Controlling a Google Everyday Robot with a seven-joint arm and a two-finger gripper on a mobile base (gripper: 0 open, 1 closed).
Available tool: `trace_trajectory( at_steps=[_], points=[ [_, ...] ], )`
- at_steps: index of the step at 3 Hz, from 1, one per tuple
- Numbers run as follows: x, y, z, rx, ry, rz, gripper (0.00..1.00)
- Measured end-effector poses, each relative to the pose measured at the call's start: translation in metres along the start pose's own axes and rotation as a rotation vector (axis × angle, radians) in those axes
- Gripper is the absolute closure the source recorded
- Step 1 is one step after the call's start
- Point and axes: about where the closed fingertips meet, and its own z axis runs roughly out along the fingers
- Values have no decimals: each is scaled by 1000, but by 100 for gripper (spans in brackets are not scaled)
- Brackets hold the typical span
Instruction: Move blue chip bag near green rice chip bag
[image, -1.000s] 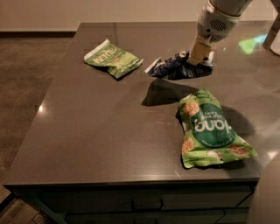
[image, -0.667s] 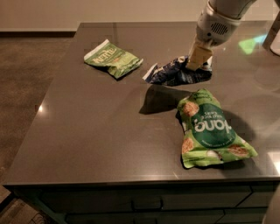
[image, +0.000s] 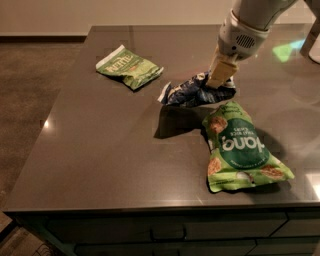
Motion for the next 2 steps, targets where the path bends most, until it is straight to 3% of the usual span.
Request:
trace_trajectory(
  at_steps=[1,2],
  points=[
    [-3,-4,2,14,-10,-2,12],
    [-6,-8,4,26,-18,-3,0]
  ],
)
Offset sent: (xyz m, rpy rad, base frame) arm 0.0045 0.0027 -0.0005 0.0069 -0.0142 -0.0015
